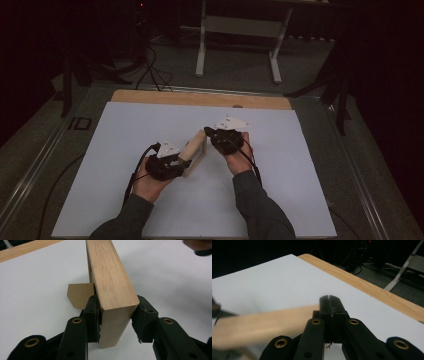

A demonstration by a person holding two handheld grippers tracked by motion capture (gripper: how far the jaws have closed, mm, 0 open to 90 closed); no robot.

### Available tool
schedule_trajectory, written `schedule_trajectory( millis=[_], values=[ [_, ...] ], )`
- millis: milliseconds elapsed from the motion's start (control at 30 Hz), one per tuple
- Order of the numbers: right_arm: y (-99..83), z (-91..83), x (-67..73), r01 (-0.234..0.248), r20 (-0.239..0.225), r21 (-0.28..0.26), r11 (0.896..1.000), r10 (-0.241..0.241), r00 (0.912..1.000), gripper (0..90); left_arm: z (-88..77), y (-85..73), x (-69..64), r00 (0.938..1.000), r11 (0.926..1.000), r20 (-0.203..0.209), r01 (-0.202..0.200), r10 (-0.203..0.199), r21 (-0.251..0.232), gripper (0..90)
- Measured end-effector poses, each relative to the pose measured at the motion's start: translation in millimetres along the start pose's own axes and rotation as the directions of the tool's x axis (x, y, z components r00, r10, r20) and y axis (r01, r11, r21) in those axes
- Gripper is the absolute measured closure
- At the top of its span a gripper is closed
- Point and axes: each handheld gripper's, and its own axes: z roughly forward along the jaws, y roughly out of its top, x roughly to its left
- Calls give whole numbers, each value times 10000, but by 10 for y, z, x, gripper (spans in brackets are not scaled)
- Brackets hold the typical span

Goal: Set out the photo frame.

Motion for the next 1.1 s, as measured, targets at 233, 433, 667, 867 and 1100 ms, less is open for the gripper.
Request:
schedule_trajectory(
  millis=[233,433,667,867,1100],
  values=[
    [66,163,13,0,14,225,9997,0,10000,897,-7,-4,-17,10000,10000,37,-78,78,10,607],
    [77,295,-1,-283,-2,432,9987,284,9996,897,-6,-4,-37,9999,9999,0,-116,116,-3,606],
    [104,366,14,-232,51,639,9977,229,9997,898,-9,-3,-38,9999,9999,-52,-95,96,40,607],
    [103,352,9,-98,90,723,9973,91,9999,898,-14,-3,-24,10000,10000,-52,-9,9,70,602],
    [93,319,-2,-104,169,785,9969,91,9998,898,-33,-9,26,9994,9997,-279,220,-217,99,591]
  ],
)
